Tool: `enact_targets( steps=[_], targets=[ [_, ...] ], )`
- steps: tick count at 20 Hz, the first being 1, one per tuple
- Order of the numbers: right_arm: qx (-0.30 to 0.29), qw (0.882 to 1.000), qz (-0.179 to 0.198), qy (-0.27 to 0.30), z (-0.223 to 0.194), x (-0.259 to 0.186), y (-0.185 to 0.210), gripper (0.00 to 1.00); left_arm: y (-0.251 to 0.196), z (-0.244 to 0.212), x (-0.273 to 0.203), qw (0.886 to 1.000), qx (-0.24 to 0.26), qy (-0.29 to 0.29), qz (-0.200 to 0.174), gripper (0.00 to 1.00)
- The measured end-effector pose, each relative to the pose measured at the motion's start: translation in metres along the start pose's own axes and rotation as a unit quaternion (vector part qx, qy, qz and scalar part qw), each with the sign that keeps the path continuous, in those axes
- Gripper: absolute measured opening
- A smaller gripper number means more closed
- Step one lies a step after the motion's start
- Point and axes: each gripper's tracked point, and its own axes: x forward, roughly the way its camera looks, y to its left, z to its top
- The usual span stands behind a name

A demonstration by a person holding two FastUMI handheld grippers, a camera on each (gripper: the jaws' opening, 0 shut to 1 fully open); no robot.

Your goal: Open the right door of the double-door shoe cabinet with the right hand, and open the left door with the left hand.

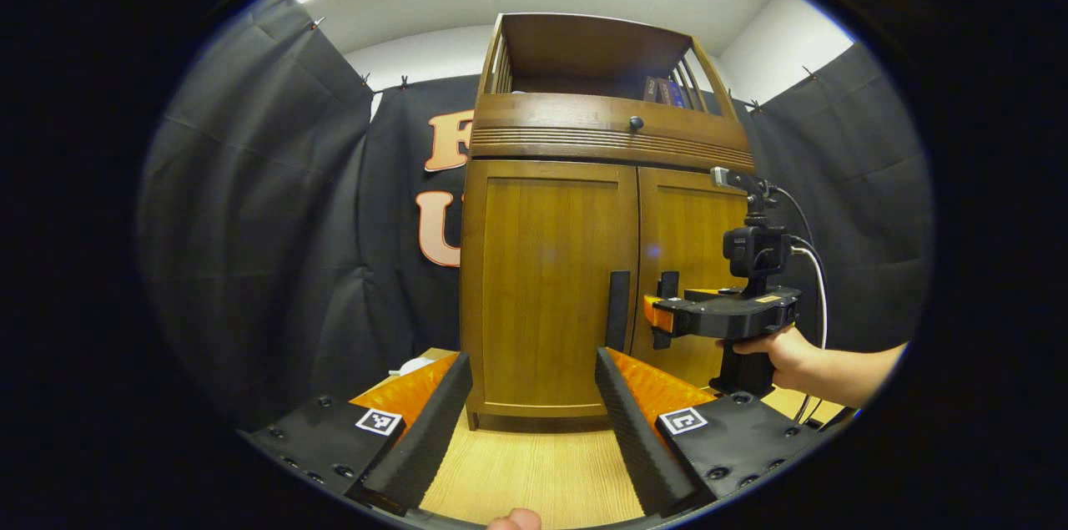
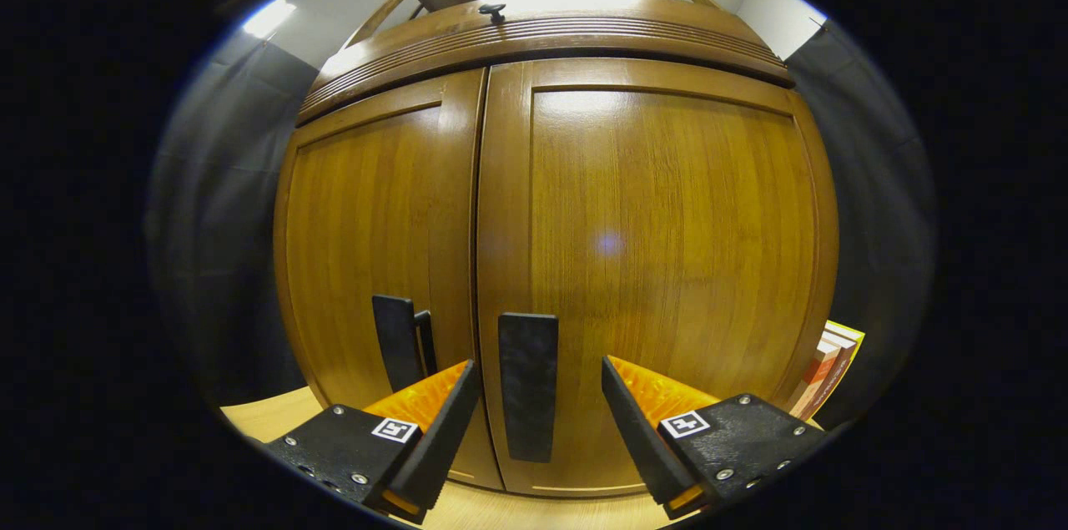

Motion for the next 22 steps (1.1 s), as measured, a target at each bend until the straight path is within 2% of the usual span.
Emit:
enact_targets(
  steps=[1, 2, 4, 6, 8, 9, 10, 11, 12, 14, 17, 18, 19, 22],
  targets=[
    [0.004, 1.000, -0.002, 0.000, 0.000, 0.002, 0.000, 0.95, 0.001, 0.000, 0.001, 1.000, 0.001, -0.001, 0.001, 0.99],
    [0.005, 1.000, -0.005, -0.003, 0.001, 0.003, -0.003, 0.95, 0.001, 0.001, 0.002, 1.000, 0.002, -0.001, 0.000, 0.99],
    [0.003, 1.000, -0.010, -0.011, 0.006, 0.006, -0.006, 0.85, 0.002, 0.001, 0.003, 1.000, 0.001, -0.002, -0.001, 0.99],
    [0.000, 1.000, -0.011, -0.006, 0.005, 0.009, -0.011, 0.87, 0.002, -0.001, 0.004, 1.000, 0.000, 0.000, -0.001, 0.99],
    [0.011, 1.000, -0.002, -0.002, 0.003, 0.011, -0.007, 0.80, 0.001, 0.000, 0.005, 1.000, -0.001, 0.000, -0.002, 0.99],
    [0.009, 1.000, 0.000, -0.003, 0.004, 0.012, -0.005, 0.77, 0.001, 0.000, 0.005, 1.000, -0.001, 0.000, -0.002, 0.96],
    [0.000, 1.000, -0.003, -0.006, 0.004, 0.012, -0.005, 0.75, 0.001, 0.000, 0.005, 1.000, -0.001, 0.000, -0.002, 0.99],
    [-0.009, 1.000, -0.007, -0.009, 0.003, 0.012, -0.004, 0.73, 0.001, 0.000, 0.005, 1.000, -0.001, 0.000, -0.003, 0.99],
    [-0.016, 1.000, -0.014, -0.011, 0.003, 0.012, -0.004, 0.66, 0.001, 0.000, 0.005, 1.000, -0.002, -0.001, -0.004, 0.99],
    [-0.023, 0.999, -0.025, -0.012, 0.001, 0.014, -0.002, 0.63, -0.001, 0.001, 0.004, 1.000, -0.002, -0.001, -0.007, 0.99],
    [-0.009, 1.000, -0.016, -0.012, 0.000, 0.016, 0.006, 0.42, -0.002, 0.002, 0.000, 1.000, -0.001, -0.003, -0.010, 0.96],
    [-0.001, 1.000, -0.015, -0.007, -0.002, 0.016, 0.006, 0.35, -0.003, 0.002, -0.002, 1.000, -0.001, -0.003, -0.010, 0.99],
    [0.007, 1.000, -0.013, -0.007, -0.001, 0.014, 0.006, 0.38, -0.002, 0.003, -0.004, 1.000, -0.001, -0.004, -0.009, 0.99],
    [-0.003, 1.000, -0.015, -0.006, -0.002, 0.011, 0.006, 0.29, 0.000, 0.007, -0.011, 1.000, 0.001, -0.009, -0.005, 0.99]
  ],
)
